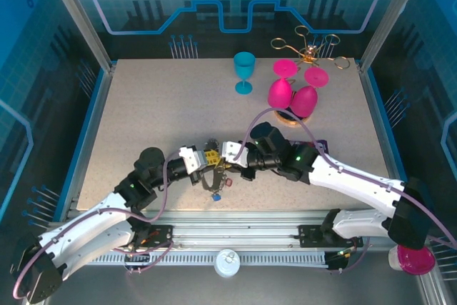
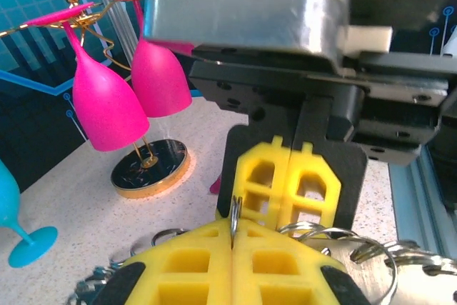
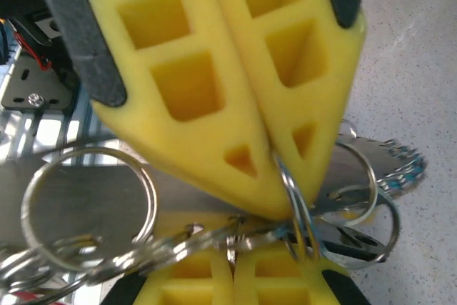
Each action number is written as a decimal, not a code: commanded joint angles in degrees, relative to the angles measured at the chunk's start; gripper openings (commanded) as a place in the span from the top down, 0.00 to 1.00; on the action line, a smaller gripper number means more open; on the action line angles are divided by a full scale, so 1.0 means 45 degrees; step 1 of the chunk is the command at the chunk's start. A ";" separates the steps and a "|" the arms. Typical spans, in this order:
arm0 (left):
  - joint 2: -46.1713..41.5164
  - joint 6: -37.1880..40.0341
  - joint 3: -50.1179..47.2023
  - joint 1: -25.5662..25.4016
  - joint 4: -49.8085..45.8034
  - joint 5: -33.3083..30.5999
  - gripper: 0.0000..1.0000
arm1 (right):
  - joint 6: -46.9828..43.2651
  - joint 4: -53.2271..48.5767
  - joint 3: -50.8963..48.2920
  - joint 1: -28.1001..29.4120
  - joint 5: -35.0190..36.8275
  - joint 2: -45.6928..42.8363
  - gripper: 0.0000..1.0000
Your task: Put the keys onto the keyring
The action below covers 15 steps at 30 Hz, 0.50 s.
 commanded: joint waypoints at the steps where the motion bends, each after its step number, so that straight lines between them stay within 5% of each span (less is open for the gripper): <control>1: 0.0132 -0.0689 -0.0103 0.0015 0.1957 0.0023 1.00 | -0.0636 -0.0460 0.0515 0.0300 0.0387 0.0286 1.00; 15: -0.0094 -0.0424 -0.0124 0.0106 0.0991 0.0468 1.00 | -0.0522 -0.0389 0.0123 -0.0110 0.2636 -0.0963 1.00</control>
